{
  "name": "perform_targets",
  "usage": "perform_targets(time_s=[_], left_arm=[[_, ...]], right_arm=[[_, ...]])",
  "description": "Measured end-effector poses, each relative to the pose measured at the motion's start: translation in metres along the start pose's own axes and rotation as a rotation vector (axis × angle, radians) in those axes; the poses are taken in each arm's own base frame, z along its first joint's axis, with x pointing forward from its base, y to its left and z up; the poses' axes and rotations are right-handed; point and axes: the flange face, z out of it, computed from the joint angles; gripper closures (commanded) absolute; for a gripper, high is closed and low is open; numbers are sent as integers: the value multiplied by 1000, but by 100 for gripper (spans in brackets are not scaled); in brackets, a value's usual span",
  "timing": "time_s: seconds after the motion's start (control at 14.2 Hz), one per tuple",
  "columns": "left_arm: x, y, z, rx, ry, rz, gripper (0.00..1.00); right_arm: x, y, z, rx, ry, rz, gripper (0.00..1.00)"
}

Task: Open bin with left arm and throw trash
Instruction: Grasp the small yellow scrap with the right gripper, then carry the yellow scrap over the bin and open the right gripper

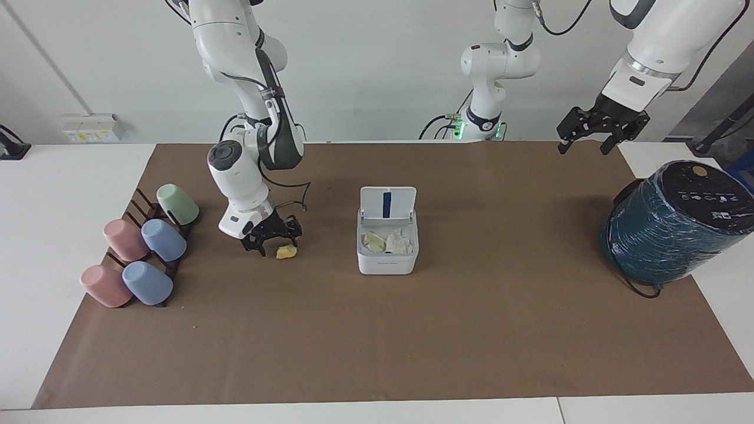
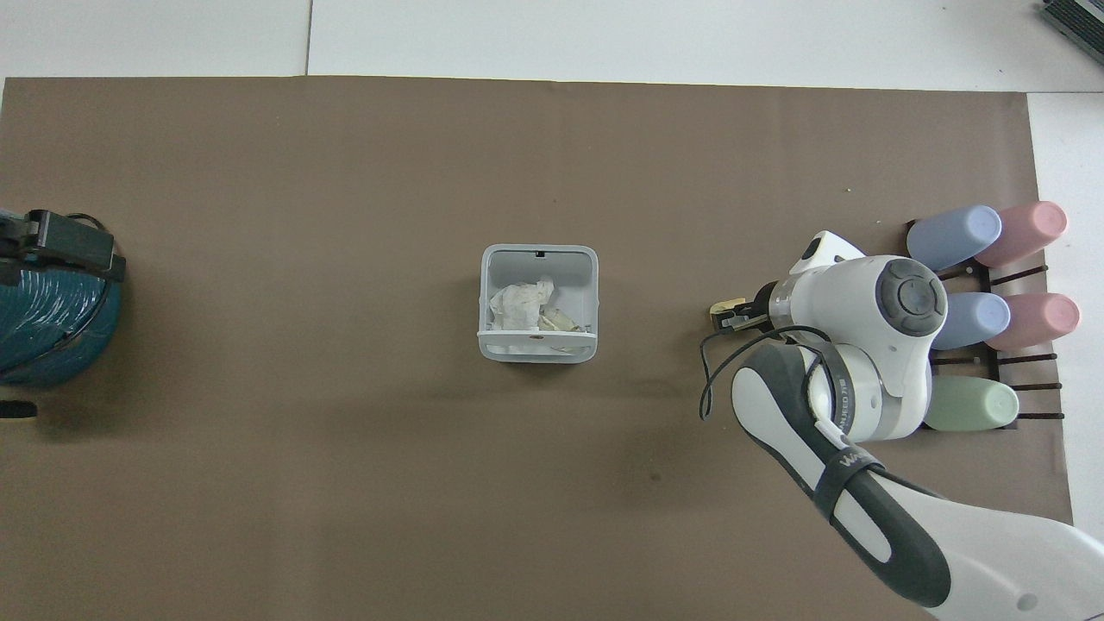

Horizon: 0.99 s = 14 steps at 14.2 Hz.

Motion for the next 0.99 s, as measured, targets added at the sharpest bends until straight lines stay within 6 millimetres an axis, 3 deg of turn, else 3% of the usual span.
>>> perform_targets(time_s=[0.21, 0.35, 0.56, 0.71, 0.78, 0.99], left_arm=[[-2, -4, -13, 1, -1, 44, 0], [-11, -6, -23, 1, 3, 67, 0], [-22, -8, -22, -1, -3, 69, 0], [-26, -11, -14, -3, -1, 65, 0], [-28, -12, -10, -4, 1, 63, 0], [-31, -16, -5, 15, 12, 62, 0]], right_arm=[[1, -4, 0, 1, 1, -5, 100], [14, -7, -14, 10, -3, 24, 100], [56, -23, -82, 65, -26, 158, 100], [80, -52, -128, 201, 0, 279, 100], [87, -71, -139, 270, 11, 339, 100], [94, -140, -140, 405, 25, 529, 100]])
